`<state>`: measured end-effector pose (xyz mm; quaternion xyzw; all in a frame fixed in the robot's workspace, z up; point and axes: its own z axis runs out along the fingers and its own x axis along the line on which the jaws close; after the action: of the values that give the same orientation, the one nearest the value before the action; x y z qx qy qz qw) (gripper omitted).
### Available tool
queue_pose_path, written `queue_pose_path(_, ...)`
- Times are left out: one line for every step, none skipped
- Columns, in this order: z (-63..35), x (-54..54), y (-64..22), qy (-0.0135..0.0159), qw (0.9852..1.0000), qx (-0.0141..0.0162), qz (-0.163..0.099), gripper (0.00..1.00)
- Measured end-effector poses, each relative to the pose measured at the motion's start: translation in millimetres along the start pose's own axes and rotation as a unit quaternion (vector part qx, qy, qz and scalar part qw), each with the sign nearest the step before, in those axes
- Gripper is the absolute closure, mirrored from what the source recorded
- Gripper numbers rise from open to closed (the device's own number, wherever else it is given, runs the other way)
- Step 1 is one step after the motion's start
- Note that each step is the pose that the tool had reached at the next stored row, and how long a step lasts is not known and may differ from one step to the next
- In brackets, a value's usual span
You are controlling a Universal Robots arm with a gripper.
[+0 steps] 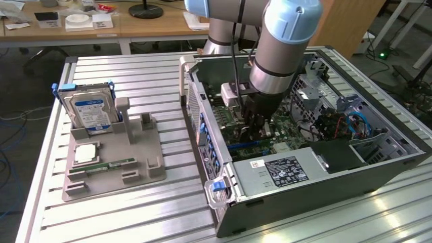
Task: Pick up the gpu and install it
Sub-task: 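Insert the gpu into the slot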
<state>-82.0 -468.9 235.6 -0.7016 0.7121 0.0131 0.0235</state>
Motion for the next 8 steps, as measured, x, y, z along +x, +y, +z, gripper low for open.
queue_pose_path(0.1,0.5,0.0,0.0000,1.0000,0.0000,0.000,0.73)
queue_pose_path(0.2,0.6,0.0,-0.0001,1.0000,0.0001,0.000,0.73)
queue_pose_path(0.2,0.7,0.1,0.0000,1.0000,0.0000,0.000,0.73)
queue_pose_path(0.4,0.7,0.1,0.0001,1.0000,0.0000,0.000,0.73)
queue_pose_path(0.5,0.8,0.2,0.0000,1.0000,0.0000,0.000,0.73)
queue_pose_path(0.7,0.8,0.6,0.0000,1.0000,0.0001,0.000,0.73)
queue_pose_path(0.9,0.8,1.0,0.0000,1.0000,0.0000,0.000,0.73)
queue_pose_path(1.2,0.8,1.3,0.0000,1.0000,0.0000,0.000,0.73)
